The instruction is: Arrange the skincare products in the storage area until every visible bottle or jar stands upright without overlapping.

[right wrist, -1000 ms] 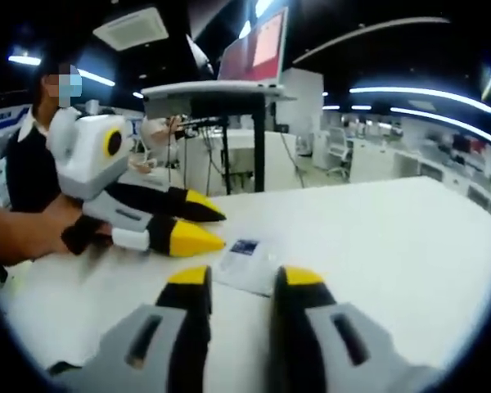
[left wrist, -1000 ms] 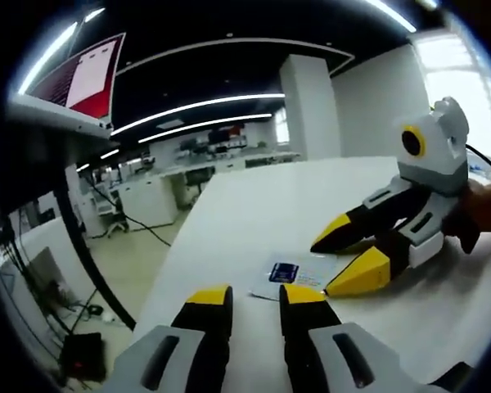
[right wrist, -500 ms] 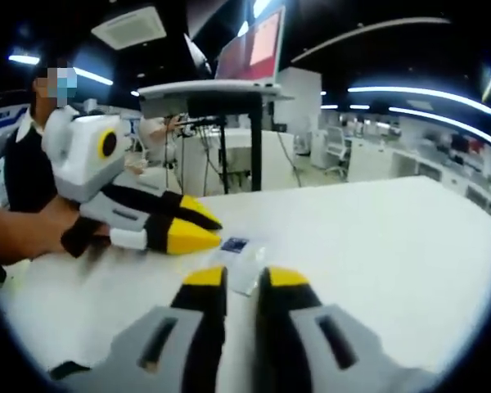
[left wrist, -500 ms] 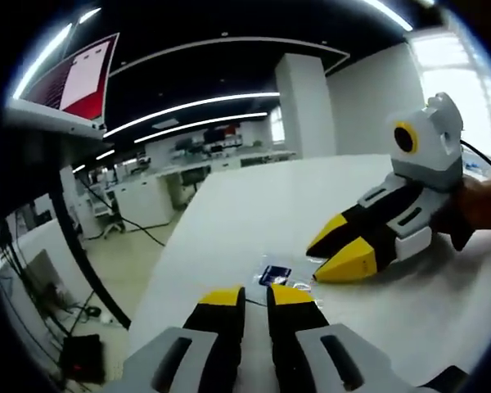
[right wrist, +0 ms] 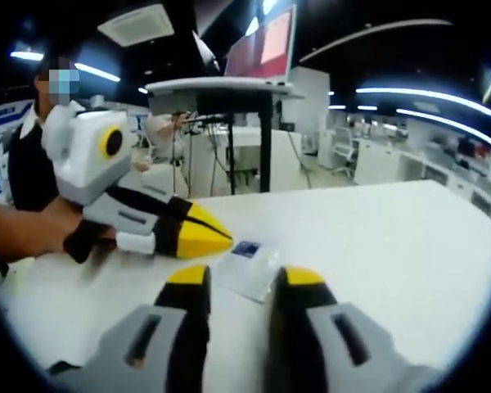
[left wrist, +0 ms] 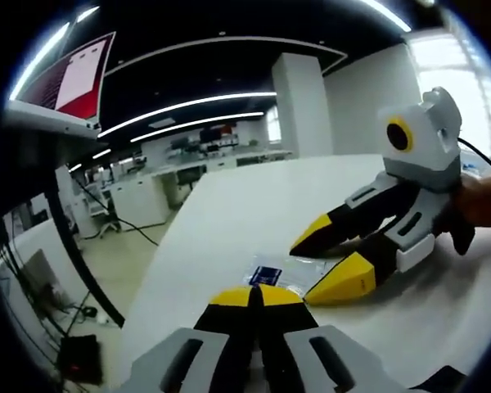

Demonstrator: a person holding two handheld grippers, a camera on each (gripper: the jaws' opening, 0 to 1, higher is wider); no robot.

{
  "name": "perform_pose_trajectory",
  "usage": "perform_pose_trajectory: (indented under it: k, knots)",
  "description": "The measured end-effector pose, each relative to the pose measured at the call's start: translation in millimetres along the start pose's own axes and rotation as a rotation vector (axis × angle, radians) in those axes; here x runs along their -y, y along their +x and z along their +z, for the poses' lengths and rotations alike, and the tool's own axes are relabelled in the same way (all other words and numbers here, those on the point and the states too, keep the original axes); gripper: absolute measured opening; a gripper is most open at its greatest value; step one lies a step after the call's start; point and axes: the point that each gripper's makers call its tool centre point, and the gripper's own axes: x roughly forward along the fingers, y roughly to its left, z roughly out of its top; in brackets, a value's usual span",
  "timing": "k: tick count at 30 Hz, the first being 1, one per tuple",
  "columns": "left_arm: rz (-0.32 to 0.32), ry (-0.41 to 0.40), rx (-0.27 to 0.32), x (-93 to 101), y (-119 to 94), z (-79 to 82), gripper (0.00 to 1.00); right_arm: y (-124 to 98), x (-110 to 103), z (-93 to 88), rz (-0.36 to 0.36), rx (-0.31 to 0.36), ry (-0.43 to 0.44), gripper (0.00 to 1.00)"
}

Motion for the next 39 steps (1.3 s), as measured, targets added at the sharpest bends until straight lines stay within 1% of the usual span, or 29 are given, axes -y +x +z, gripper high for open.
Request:
perform_pose_trajectory:
  k: [1,3,5,17,19,21,25,27,28,33,37,39]
  knots:
    - [0.000,-0.003,0.000,0.1,0,0.0,0.00,1,0,-0.4,-0.001,-0.003,0.000,0.32]
    - [0.000,-0.007,0.000,0.6,0,-0.1,0.00,0,3,-0.6,-0.016,-0.005,0.004,0.24]
    - [0.000,-0.005,0.000,1.8,0,-0.1,0.00,-1,3,-1.6,-0.016,-0.010,0.006,0.20]
    - [-0.004,-0.008,0.001,5.1,-1,-0.5,0.00,-2,3,-1.9,-0.017,0.003,-0.015,0.04]
    - [-0.004,-0.005,0.002,4.3,-1,-0.2,0.00,-1,5,-1.1,-0.016,0.007,-0.026,0.03]
    - [-0.004,-0.002,0.002,13.0,-4,-0.5,0.00,0,6,-0.8,-0.015,0.009,-0.032,0.01]
    - [-0.016,0.008,0.004,18.5,-7,-1.5,0.01,-2,7,0.3,-0.014,0.022,-0.054,0.00]
    - [-0.017,0.026,0.008,18.8,-11,-2.0,0.03,-2,6,0.7,-0.014,0.027,-0.068,0.00]
    - [-0.022,0.026,0.009,16.0,-10,-1.6,0.06,-2,7,1.3,-0.013,0.032,-0.073,0.00]
    - [-0.045,-0.019,0.065,17.3,-14,7.1,0.14,-7,7,8.8,-0.006,0.077,-0.105,0.00]
    - [-0.065,-0.036,0.095,20.6,-18,11.3,0.16,-9,7,14.3,-0.001,0.105,-0.126,0.00]
    - [-0.074,-0.043,0.106,18.8,-17,13.8,0.16,-10,7,16.1,0.000,0.116,-0.136,0.00]
